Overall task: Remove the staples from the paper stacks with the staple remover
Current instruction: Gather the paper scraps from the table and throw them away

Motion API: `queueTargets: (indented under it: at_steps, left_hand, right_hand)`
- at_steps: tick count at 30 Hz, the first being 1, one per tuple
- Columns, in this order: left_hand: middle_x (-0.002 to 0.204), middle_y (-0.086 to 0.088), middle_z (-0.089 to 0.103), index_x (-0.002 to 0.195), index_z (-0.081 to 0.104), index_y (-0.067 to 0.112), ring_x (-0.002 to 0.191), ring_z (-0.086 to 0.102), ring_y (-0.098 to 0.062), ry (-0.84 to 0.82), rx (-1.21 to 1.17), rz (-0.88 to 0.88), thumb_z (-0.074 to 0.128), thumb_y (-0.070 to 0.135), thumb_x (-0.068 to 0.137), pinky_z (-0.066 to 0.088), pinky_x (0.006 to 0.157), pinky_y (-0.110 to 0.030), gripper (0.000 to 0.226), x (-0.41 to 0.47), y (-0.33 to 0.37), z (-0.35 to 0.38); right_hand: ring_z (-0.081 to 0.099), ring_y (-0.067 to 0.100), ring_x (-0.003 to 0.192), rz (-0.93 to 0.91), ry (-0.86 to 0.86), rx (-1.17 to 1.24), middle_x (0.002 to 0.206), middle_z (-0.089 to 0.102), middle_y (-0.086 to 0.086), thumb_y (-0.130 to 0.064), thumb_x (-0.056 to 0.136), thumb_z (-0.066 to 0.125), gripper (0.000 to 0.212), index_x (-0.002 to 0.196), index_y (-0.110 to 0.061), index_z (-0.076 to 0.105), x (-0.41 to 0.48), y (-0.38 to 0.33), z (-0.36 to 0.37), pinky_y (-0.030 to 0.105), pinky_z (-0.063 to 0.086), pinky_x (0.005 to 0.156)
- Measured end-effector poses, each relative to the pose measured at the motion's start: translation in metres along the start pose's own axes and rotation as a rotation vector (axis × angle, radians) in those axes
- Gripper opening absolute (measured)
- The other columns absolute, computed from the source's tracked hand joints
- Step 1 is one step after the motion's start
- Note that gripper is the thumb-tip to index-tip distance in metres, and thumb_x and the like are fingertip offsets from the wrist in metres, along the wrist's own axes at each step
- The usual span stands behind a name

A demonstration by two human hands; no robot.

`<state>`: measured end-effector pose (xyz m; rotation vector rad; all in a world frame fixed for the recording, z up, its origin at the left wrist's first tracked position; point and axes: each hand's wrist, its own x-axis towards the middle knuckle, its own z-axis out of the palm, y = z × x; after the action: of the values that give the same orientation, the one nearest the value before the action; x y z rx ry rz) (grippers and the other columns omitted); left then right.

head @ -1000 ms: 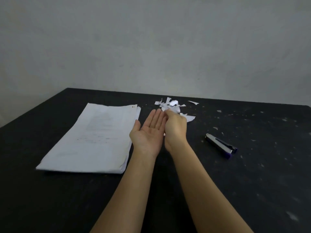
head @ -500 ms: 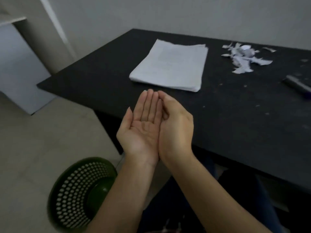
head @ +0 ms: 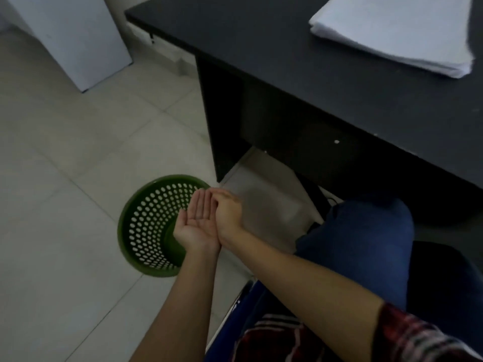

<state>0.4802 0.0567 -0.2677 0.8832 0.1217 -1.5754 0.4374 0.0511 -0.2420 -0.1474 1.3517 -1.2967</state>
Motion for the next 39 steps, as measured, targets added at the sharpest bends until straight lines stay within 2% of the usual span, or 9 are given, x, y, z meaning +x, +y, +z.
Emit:
queueTargets:
  at_steps: [4,7,11,17,26,30,35,37,39]
  left_hand:
    - [0.121,-0.021,0.057,0.126,0.048,-0.008,0.108,0.057,-0.027,0.13,0.117,0.024,0.023,0.029,0.101,0.045,0.092,-0.03,0.051,0.043,0.019,-0.023]
    - [0.134,-0.022,0.05,0.128,0.05,-0.004,0.121,0.05,-0.03,0.177,0.38,0.027,0.022,0.034,0.101,0.043,0.093,-0.033,0.054,0.063,0.033,-0.032]
    - [0.15,-0.006,0.034,0.135,0.048,0.027,0.137,0.028,-0.03,0.142,0.652,-0.107,0.022,0.052,0.095,0.021,0.108,-0.053,0.054,0.077,0.045,-0.037]
    - [0.159,-0.003,0.003,0.145,0.03,0.02,0.145,-0.004,-0.025,0.103,0.942,-0.102,0.018,0.06,0.092,-0.001,0.115,-0.057,0.068,0.11,0.054,-0.052]
    - [0.159,-0.003,0.001,0.15,0.006,0.022,0.145,0.002,-0.029,0.164,1.004,-0.093,0.016,0.079,0.08,0.005,0.113,-0.06,0.091,0.122,0.046,-0.048]
    - [0.157,-0.01,0.015,0.15,0.012,0.02,0.142,0.016,-0.036,0.17,1.052,-0.049,0.021,0.077,0.081,0.016,0.111,-0.062,0.09,0.112,0.04,-0.047]
    - [0.155,-0.02,0.01,0.147,0.019,0.007,0.143,0.008,-0.037,0.069,1.247,0.288,0.027,0.015,0.101,0.008,0.117,-0.045,0.047,0.096,0.033,-0.026]
    - [0.151,-0.023,0.024,0.142,0.03,-0.001,0.141,0.018,-0.036,-0.012,1.207,0.443,0.032,0.014,0.1,0.012,0.117,-0.041,0.044,0.077,0.027,-0.008]
    - [0.146,-0.017,0.038,0.137,0.04,-0.001,0.137,0.031,-0.028,0.002,1.078,0.597,0.035,0.021,0.1,0.021,0.111,-0.016,0.043,0.052,0.021,0.016]
  right_hand:
    - [0.06,0.02,0.085,0.158,-0.062,-0.281,0.097,0.065,0.015,-0.005,0.091,0.043,0.024,0.084,-0.006,0.065,0.042,0.034,0.022,0.031,0.05,0.081]
    - [0.054,0.024,0.081,0.219,-0.08,-0.519,0.08,0.057,0.009,-0.009,0.091,0.04,0.026,0.068,-0.014,0.051,0.062,0.048,0.035,0.037,0.047,0.075]
    - [0.052,0.022,0.075,0.191,-0.128,-0.772,0.081,0.054,0.008,-0.016,0.092,0.039,0.017,0.084,-0.012,0.054,0.072,0.055,0.045,0.03,0.041,0.064]
    - [0.052,0.019,0.07,0.129,-0.139,-0.858,0.082,0.054,0.008,-0.013,0.095,0.038,0.018,0.089,-0.008,0.055,0.087,0.058,0.042,0.024,0.038,0.053]
    - [0.051,0.018,0.078,0.095,-0.095,-0.897,0.09,0.057,0.011,-0.012,0.095,0.038,0.023,0.098,-0.003,0.059,0.095,0.06,0.024,0.02,0.038,0.052]
    - [0.044,0.013,0.061,-0.01,-0.114,-0.936,0.067,0.046,0.001,-0.007,0.092,0.037,0.029,0.065,-0.01,0.047,0.089,0.052,0.018,0.022,0.034,0.048]
    - [0.051,0.012,0.065,-0.2,-0.1,-0.773,0.073,0.056,0.005,-0.016,0.096,0.038,0.032,0.069,-0.011,0.053,0.065,0.03,0.018,0.025,0.039,0.053]
    - [0.059,0.016,0.081,-0.351,-0.094,-0.669,0.095,0.064,0.014,-0.021,0.098,0.041,0.029,0.095,-0.003,0.063,0.048,0.011,0.015,0.02,0.046,0.065]
    - [0.058,0.014,0.1,-0.536,-0.096,-0.653,0.117,0.063,0.017,-0.024,0.098,0.043,0.036,0.12,0.003,0.055,0.03,-0.011,0.01,0.009,0.042,0.075]
